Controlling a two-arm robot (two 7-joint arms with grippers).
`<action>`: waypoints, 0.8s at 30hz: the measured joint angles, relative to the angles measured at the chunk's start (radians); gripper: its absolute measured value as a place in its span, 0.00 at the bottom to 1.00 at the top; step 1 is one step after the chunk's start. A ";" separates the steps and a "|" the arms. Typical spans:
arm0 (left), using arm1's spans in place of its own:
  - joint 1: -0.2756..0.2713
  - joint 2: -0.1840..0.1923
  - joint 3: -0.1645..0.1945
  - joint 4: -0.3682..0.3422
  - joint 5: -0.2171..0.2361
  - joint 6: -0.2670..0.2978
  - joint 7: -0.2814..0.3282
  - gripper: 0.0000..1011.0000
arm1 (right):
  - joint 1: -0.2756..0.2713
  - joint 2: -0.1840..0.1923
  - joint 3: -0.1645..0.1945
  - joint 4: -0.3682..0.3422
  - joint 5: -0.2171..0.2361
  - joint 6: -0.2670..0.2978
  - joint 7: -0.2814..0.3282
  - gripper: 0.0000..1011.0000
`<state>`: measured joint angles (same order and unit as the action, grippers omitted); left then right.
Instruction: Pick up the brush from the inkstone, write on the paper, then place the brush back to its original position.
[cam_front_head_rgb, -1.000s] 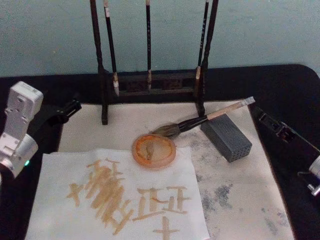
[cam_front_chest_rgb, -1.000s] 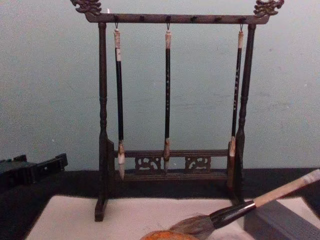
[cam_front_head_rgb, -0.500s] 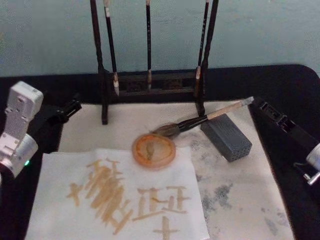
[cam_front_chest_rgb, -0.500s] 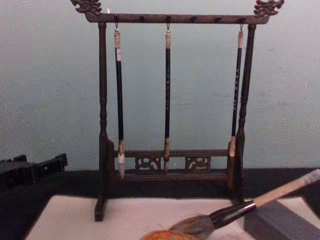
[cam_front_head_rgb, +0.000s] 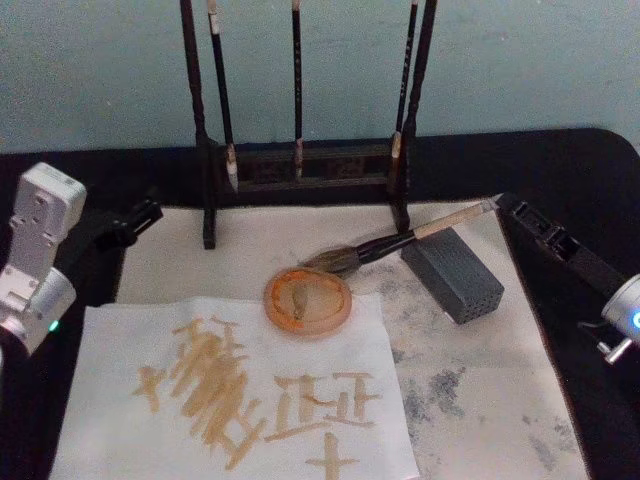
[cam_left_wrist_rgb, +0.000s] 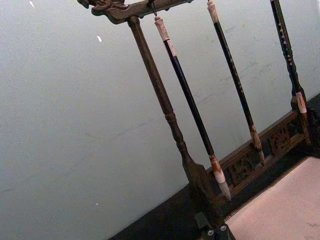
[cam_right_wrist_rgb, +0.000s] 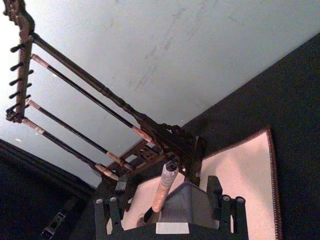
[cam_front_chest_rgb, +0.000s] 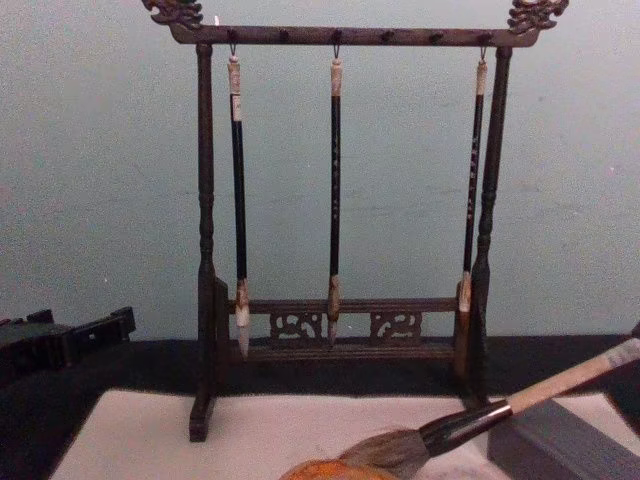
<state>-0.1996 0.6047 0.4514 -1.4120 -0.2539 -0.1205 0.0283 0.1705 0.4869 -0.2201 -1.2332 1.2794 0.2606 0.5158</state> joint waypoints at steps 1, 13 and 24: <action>0.000 0.000 0.000 0.000 0.000 0.000 0.000 0.99 | 0.005 -0.001 -0.004 0.008 0.005 0.002 0.000 1.00; 0.000 0.000 0.000 0.000 0.000 0.000 0.000 0.99 | 0.047 -0.008 -0.042 0.065 0.040 0.015 0.019 1.00; 0.000 0.000 0.000 0.000 0.000 0.000 0.000 0.99 | 0.065 -0.006 -0.068 0.083 0.068 0.018 0.033 1.00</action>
<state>-0.1995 0.6047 0.4514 -1.4120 -0.2539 -0.1205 0.0283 0.2359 0.4813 -0.2881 -1.1499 1.3475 0.2789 0.5485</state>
